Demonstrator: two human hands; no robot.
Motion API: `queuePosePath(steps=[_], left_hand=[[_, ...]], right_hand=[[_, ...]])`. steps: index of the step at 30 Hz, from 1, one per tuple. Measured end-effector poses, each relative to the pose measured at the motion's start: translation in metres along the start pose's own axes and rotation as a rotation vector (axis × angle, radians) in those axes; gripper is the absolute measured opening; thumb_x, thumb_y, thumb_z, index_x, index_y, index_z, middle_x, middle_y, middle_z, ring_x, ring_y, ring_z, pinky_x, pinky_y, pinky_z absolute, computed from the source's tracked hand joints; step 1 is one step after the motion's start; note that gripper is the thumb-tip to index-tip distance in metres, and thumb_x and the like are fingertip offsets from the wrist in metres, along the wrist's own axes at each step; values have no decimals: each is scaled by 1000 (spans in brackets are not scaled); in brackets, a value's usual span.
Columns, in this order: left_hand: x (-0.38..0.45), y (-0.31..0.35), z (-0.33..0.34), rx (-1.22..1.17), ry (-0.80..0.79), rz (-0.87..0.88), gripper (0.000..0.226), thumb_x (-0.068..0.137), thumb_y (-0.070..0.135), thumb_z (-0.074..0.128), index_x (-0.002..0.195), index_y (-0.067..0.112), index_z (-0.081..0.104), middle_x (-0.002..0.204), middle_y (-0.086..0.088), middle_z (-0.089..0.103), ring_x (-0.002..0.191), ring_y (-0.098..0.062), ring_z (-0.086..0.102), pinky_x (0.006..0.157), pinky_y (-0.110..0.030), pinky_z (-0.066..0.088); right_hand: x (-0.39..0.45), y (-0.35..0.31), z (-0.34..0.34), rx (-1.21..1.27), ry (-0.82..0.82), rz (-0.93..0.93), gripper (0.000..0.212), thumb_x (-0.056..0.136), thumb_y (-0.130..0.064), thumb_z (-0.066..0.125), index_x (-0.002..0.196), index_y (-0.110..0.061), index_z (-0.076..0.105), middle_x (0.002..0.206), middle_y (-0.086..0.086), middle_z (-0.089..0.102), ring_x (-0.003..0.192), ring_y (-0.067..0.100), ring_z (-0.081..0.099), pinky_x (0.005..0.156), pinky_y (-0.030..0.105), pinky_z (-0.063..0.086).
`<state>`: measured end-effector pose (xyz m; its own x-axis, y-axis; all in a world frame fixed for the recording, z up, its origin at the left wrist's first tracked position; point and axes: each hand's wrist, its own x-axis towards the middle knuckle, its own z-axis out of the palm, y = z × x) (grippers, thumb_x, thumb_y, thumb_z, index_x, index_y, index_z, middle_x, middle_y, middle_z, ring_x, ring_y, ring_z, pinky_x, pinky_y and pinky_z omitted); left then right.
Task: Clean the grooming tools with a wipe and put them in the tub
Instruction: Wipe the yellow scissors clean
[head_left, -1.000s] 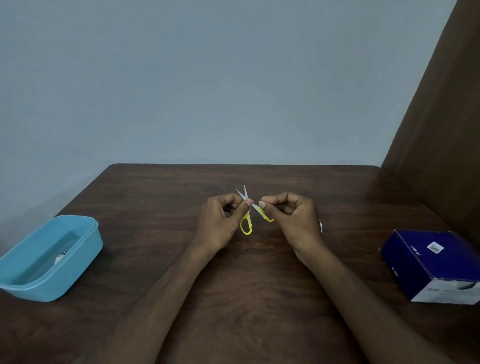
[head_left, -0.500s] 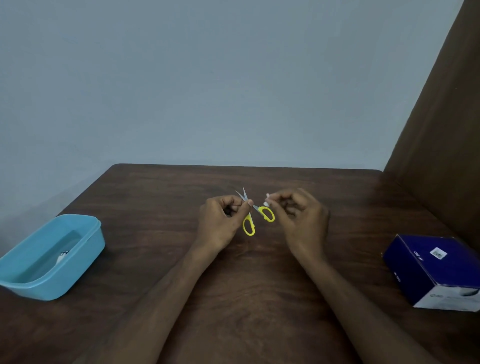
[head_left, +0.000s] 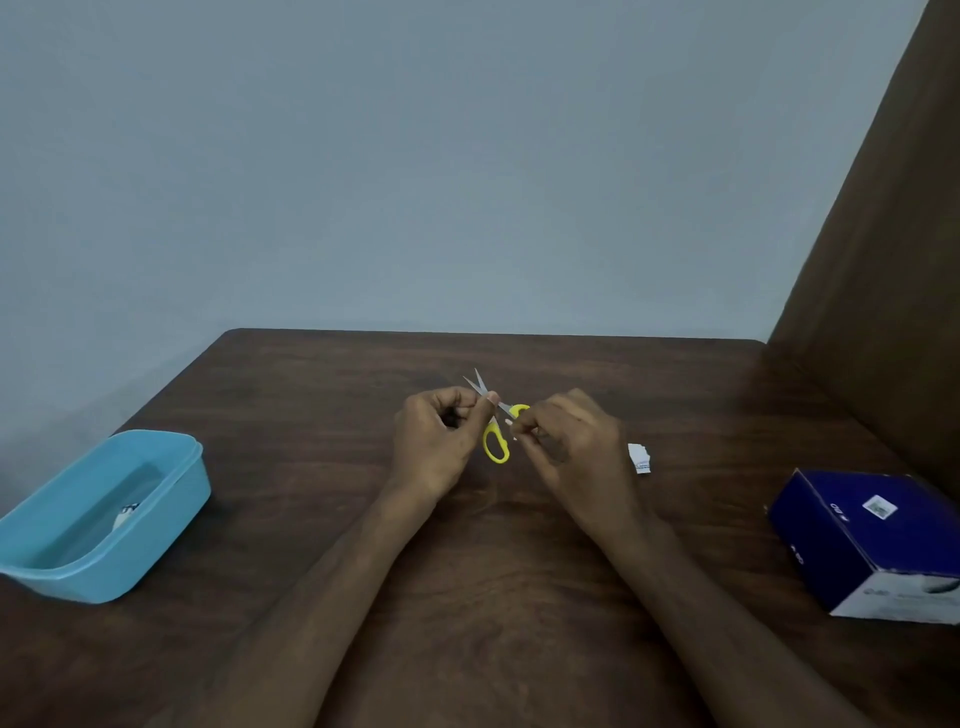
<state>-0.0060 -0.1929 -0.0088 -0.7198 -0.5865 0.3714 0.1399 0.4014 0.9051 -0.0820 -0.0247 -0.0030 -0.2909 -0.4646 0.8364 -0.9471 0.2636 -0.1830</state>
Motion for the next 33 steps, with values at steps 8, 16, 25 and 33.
queuePosePath(steps=[8, 16, 25, 33], left_hand=[[2, 5, -6, -188, 19, -67, 31, 102, 23, 74, 81, 0, 78, 72, -14, 66, 71, -15, 54, 63, -23, 42], [-1, 4, -4, -52, -88, 27, 29, 101, 29, 76, 77, 13, 77, 65, 7, 66, 62, -6, 55, 61, -21, 43], [-2, 1, -1, -57, -131, 54, 24, 98, 30, 79, 76, 20, 79, 69, 6, 73, 67, -4, 62, 65, -26, 46], [-2, 6, -2, -187, -116, 18, 23, 98, 23, 79, 76, 19, 79, 73, 0, 76, 74, -10, 66, 73, -32, 48]], right_hand=[[0, 3, -11, 314, 167, 485, 16, 87, -10, 87, 85, -18, 74, 76, -8, 73, 70, 10, 71, 68, 29, 60], [0, 2, 1, 592, 121, 805, 16, 86, -18, 90, 85, -17, 74, 80, -3, 79, 74, 12, 75, 73, 32, 62], [2, -1, -1, 615, 146, 750, 15, 90, -16, 86, 88, -20, 72, 84, -3, 80, 79, 15, 79, 72, 30, 63], [6, 1, 2, 960, 224, 939, 13, 92, -1, 80, 93, -6, 68, 93, 15, 79, 80, 22, 77, 63, 28, 60]])
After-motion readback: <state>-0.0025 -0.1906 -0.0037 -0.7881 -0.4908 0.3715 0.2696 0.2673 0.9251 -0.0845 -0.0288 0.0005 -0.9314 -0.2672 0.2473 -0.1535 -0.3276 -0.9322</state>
